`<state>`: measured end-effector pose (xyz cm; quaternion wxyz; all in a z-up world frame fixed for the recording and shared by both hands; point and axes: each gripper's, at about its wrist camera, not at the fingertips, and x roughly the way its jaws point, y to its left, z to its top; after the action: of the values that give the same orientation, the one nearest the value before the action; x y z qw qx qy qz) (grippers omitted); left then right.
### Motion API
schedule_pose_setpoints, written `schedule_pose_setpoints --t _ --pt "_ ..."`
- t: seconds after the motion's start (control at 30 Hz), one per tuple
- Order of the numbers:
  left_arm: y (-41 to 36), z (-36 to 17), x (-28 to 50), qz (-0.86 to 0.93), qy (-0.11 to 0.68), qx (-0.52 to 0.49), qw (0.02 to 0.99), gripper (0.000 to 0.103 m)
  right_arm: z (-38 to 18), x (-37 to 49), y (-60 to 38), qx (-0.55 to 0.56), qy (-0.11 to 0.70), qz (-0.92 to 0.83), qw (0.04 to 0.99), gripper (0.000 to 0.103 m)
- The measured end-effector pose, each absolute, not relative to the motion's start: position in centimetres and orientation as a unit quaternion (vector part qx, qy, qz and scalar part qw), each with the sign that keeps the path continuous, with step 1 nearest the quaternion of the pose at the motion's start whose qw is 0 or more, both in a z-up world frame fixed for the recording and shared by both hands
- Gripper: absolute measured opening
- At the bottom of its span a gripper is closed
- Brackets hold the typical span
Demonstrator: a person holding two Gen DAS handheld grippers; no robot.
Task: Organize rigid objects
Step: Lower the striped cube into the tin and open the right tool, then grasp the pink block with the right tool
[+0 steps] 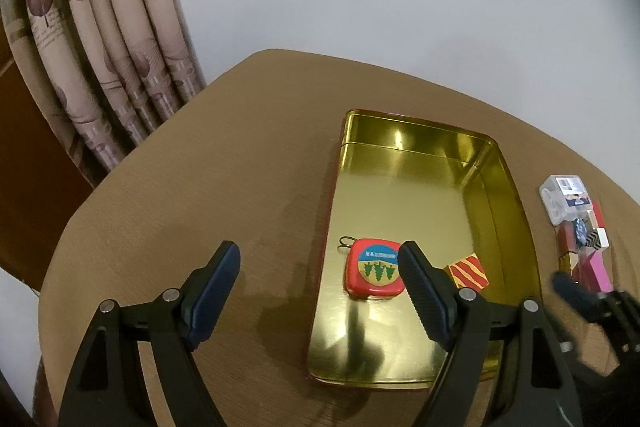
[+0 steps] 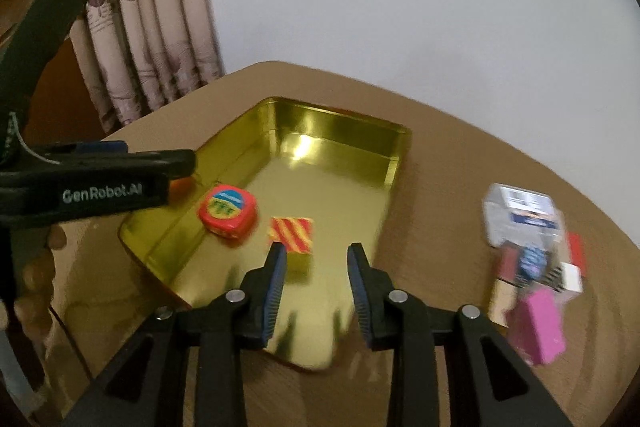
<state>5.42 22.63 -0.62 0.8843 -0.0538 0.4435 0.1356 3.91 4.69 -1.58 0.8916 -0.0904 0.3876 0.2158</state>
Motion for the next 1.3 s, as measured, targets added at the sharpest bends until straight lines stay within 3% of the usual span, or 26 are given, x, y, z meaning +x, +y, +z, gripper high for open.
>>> schedule_pose_setpoints --t 0.23,0.4,0.9,0.93,1.03,1.3 --pt "21.6 -0.7 5.1 0.128 0.443 -0.038 0.887 0.079 -1.0 4.6 -3.3 -0.072 0.389 0.14 0.908 0.037" --pt "20.8 -0.9 5.2 0.118 0.446 -0.027 0.887 0.079 -2.2 5.4 -7.6 -0.067 0.402 0.102 0.908 0.045" --pt "19.7 -1.4 5.0 0.116 0.448 0.001 0.886 0.079 -5.9 7.0 -10.2 -0.076 0.417 0.099 0.9 0.045" --pt "19.7 -1.4 5.0 0.116 0.448 0.002 0.886 0.079 -5.9 6.9 -10.2 -0.077 0.414 0.1 0.901 0.044" --pt "19.4 -1.5 4.9 0.116 0.448 0.01 0.886 0.08 -6.0 6.6 -10.2 -0.077 0.407 0.104 0.904 0.03" --pt "17.5 -0.7 4.1 0.101 0.439 0.023 0.892 0.08 -5.2 5.3 -12.6 -0.063 0.381 0.061 0.92 0.03"
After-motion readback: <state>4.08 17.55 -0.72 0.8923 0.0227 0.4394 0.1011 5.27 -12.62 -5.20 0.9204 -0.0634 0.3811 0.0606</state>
